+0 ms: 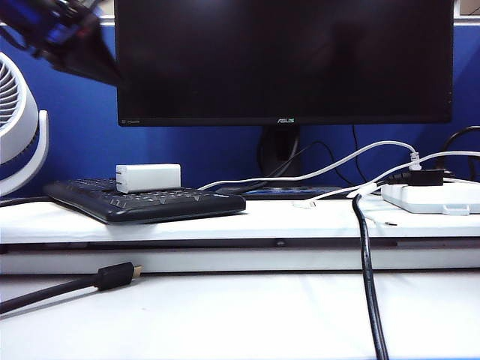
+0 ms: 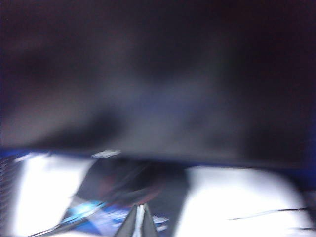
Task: Pick up the Type-C charging cable and the charging base, insert one end of the Type-C charger into the corresponding slot on the base, and finally place the plugged-in charger back on the table.
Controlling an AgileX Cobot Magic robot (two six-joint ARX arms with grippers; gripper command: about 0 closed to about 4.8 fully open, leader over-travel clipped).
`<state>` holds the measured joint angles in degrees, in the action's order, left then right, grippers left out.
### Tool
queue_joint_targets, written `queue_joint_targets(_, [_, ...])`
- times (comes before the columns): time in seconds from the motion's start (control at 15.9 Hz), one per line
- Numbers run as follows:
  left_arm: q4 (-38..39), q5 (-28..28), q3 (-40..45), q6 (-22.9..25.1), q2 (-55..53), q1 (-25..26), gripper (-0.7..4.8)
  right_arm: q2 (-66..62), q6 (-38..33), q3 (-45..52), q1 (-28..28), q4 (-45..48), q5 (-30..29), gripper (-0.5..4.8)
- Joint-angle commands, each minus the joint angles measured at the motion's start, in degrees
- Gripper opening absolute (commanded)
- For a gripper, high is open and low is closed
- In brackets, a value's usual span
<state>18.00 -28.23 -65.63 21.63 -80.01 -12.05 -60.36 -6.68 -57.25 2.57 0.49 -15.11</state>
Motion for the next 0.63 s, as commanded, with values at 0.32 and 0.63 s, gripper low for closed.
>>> queue_joint_targets(0.32, [1.2, 5.7, -0.2, 5.0, -4.3, -4.8, 4.79, -9.9, -0.7, -0.9, 13.4, -1.2, -1.4, -0.01])
queue_joint_targets(0.63, [3.3, 6.3, -0.2, 5.9, -9.6, -5.1, 4.79, -12.5, -0.7, -0.9, 14.1, -1.9, -0.2, -0.01])
